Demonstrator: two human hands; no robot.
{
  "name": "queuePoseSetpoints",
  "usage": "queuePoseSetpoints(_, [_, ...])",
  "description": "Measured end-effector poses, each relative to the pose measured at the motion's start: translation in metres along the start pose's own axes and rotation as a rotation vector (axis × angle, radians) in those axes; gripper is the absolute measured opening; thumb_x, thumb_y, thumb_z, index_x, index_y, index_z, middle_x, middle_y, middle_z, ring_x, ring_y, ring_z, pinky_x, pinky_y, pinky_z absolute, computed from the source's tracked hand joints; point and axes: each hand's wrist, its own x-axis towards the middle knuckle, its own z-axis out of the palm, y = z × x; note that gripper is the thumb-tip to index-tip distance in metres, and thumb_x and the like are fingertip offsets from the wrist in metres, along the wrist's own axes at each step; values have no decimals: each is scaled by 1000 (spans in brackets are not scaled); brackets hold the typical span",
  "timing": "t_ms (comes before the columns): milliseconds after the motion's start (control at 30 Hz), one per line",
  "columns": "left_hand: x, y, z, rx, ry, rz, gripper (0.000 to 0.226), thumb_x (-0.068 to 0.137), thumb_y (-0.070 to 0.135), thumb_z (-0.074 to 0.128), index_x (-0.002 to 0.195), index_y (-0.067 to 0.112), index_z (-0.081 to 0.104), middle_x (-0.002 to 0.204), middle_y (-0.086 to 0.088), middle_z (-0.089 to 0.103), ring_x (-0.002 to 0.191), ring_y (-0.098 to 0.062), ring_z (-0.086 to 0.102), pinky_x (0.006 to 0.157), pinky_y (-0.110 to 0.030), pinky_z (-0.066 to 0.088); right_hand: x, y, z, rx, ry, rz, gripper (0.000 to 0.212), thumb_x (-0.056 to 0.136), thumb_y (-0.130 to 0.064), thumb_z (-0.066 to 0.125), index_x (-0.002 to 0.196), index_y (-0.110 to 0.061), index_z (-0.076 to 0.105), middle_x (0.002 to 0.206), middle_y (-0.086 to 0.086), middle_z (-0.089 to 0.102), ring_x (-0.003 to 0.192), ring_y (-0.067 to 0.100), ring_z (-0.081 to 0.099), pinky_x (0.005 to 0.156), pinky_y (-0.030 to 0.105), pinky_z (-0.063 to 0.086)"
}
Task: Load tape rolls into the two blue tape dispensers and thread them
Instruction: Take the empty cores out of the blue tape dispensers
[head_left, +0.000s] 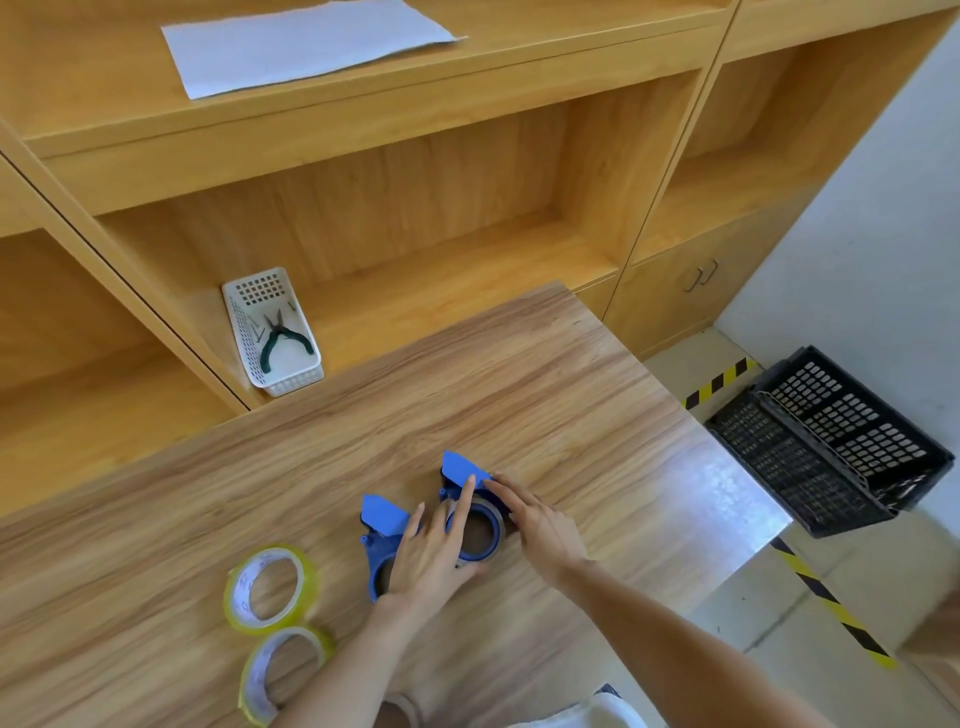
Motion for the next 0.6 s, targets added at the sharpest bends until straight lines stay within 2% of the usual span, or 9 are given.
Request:
queuePoseSetpoints(100, [-1,3,-9,-28,-44,-17,114,80,67,61,156,21,-11,133,0,59,127,-14,55,121,-37,20,2,2,-6,-73,45,32,83,86,6,44,147,-45,22,155,-25,27,115,14,62,73,31,54])
queuePoseSetpoints(233, [5,11,-20,-90,-102,-56,115,81,59,66,156,20,-13,135,-3,57,130,-18,52,121,-33,18,3,-3,-12,-63,95,98,72,90,-4,46,144,-46,22,135,-18,54,102,13,68,66,32,53])
queuePoseSetpoints(300, [8,14,-23,-104,-78,-34,116,81,55,69,155,20,-12,126,-1,60,122,-18,56,118,-30,26,2,-5,-14,-30,99,121,64,93,-9,48,142,-44,26,128,-15,58,99,10,68,65,30,50])
queuePoseSetpoints(400, [10,18,-27,-138,-16,-17,113,77,59,68,156,22,-3,115,1,64,106,-18,61,100,-28,46,0,-6,-18,-39,82,119,56,92,-12,48,135,-43,31,119,-14,62,97,16,68,66,33,51])
queuePoseSetpoints(467, [11,20,-32,-196,-12,-53,109,77,65,61,157,27,-1,116,3,62,107,-17,59,91,-27,50,0,-6,-21,-29,71,127,54,91,-13,46,134,-42,34,118,-12,63,98,24,66,66,33,46])
queuePoseSetpoints(533, [11,21,-38,-261,12,-81,105,75,70,54,157,32,0,119,5,60,108,-14,58,85,-28,53,0,-6,-23,-8,80,132,57,89,-12,46,137,-40,34,122,-11,59,103,25,63,68,33,44])
queuePoseSetpoints(600, [8,24,-47,-328,38,-82,101,73,68,54,155,37,4,125,7,57,112,-12,56,85,-29,53,0,-7,-27,6,103,137,56,89,-12,48,138,-37,36,127,-12,56,109,23,59,71,33,44])
